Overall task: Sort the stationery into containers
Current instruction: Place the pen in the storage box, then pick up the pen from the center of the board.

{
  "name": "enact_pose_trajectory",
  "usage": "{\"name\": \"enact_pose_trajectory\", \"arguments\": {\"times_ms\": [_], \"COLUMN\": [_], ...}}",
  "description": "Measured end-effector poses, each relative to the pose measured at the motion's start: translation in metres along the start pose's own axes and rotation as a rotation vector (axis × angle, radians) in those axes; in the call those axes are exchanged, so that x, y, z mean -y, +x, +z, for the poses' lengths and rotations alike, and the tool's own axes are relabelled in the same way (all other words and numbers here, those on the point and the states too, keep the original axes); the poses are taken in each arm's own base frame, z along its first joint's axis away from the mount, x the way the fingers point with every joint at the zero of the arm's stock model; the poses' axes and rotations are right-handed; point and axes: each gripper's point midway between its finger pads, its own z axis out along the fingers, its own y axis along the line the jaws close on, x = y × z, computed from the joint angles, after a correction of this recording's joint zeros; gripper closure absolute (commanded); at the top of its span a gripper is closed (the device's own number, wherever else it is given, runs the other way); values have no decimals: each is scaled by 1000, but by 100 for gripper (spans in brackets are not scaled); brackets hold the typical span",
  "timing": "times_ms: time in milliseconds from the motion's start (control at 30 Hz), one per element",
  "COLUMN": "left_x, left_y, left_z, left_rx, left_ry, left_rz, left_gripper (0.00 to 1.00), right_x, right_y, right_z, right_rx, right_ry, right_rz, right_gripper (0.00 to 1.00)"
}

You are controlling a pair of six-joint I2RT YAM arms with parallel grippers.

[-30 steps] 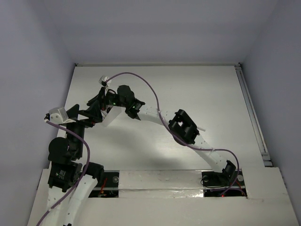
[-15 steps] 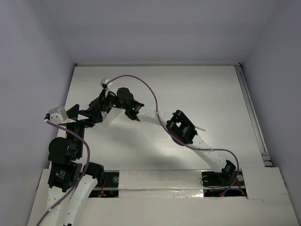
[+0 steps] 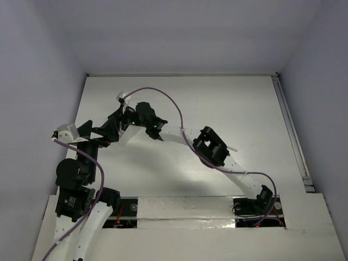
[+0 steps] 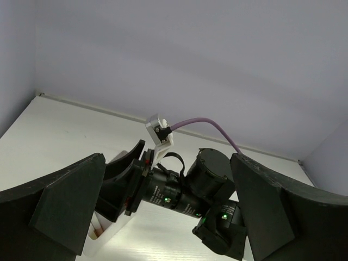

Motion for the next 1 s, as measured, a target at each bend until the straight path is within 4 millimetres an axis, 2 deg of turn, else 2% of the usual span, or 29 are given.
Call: {"name": "enact_pose_trajectory", "arguments": {"times_ms": [133, 200, 267, 367, 500, 533, 633, 800, 900, 967, 1000], "left_x": [1, 2, 4, 8, 14, 16, 20, 26, 28, 28, 28], "left_y": [0, 1, 0, -3, -11, -12, -14, -19, -22, -23, -24], "left_z": [0, 0, -1, -6, -14, -16, -20, -28, -32, -34, -35], "left_rx": [-2, -4, -4, 8, 33, 37, 43, 55, 63, 69, 72], "left_ry": [6, 13, 22, 46, 81, 93, 121, 161, 179, 184, 187], "left_rz": [0, -1, -4, -11, -26, -30, -41, -59, -69, -75, -77], "left_gripper": [1, 1, 1, 1, 1, 1, 1, 1, 1, 1, 1], "right_x": [-3, -6, -6, 10, 56, 65, 73, 82, 93, 98, 98], "right_y": [-3, -10, -25, -59, -99, -101, -84, -20, 6, 21, 27], "right_z": [-21, -44, -73, -143, -248, -271, -328, -428, -490, -519, -527], "right_rx": [-45, -74, -90, -103, -132, -156, -280, -591, -764, -870, -912], "right_ry": [18, 33, 57, 153, 430, 511, 706, 966, 1118, 1178, 1188], "right_rz": [19, 36, 47, 66, 66, 70, 100, 231, 307, 342, 353], "right_gripper": [38, 38, 38, 39, 39, 41, 42, 42, 41, 40, 39]}}
